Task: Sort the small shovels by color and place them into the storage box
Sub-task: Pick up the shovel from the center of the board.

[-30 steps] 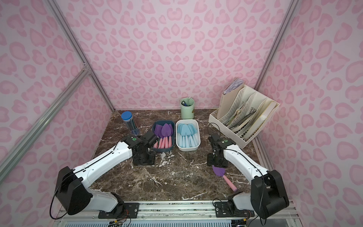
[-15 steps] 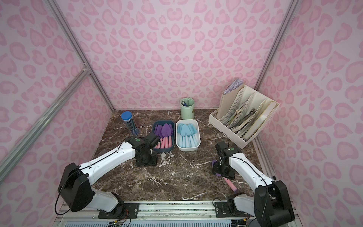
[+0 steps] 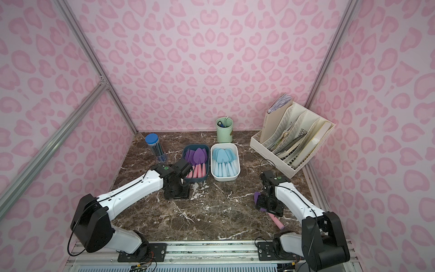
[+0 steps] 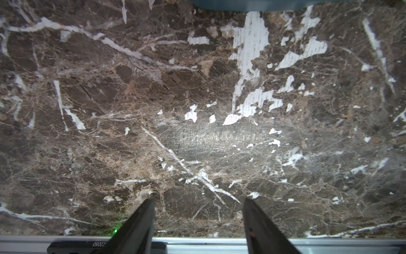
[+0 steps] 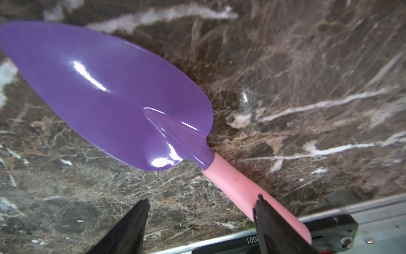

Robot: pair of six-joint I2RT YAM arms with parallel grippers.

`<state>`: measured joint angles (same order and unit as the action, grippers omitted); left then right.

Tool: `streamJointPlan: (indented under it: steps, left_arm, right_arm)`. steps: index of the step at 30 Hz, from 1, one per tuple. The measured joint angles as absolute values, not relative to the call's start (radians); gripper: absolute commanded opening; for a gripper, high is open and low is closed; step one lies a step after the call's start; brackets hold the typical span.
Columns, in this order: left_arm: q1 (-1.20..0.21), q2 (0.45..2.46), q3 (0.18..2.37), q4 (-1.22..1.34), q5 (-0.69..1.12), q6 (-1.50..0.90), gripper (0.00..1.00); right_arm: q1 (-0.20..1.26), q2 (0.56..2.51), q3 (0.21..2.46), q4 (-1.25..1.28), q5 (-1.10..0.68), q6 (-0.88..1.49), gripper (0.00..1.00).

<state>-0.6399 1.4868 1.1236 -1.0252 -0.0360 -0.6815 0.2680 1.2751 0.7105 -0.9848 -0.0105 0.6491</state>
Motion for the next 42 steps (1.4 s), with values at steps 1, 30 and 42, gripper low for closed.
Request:
streamJointPlan:
  steps: [1, 30, 42]
  left_arm:
    - [-0.640, 1.487, 1.124, -1.025, -0.036, -0.682, 0.68]
    - [-0.637, 1.491, 1.122, -1.025, -0.037, -0.681, 0.69]
    - [-0.632, 1.480, 1.114, -1.026, -0.037, -0.681, 0.69]
  right_arm:
    - [0.266, 1.276, 0.710, -0.983, -0.010, 0.649, 0.81]
    - [0.264, 1.341, 0.723, -0.967, 0.024, 0.649, 0.82]
    - [0.348, 1.388, 0.712, -0.953, 0.001, 0.650, 0.82]
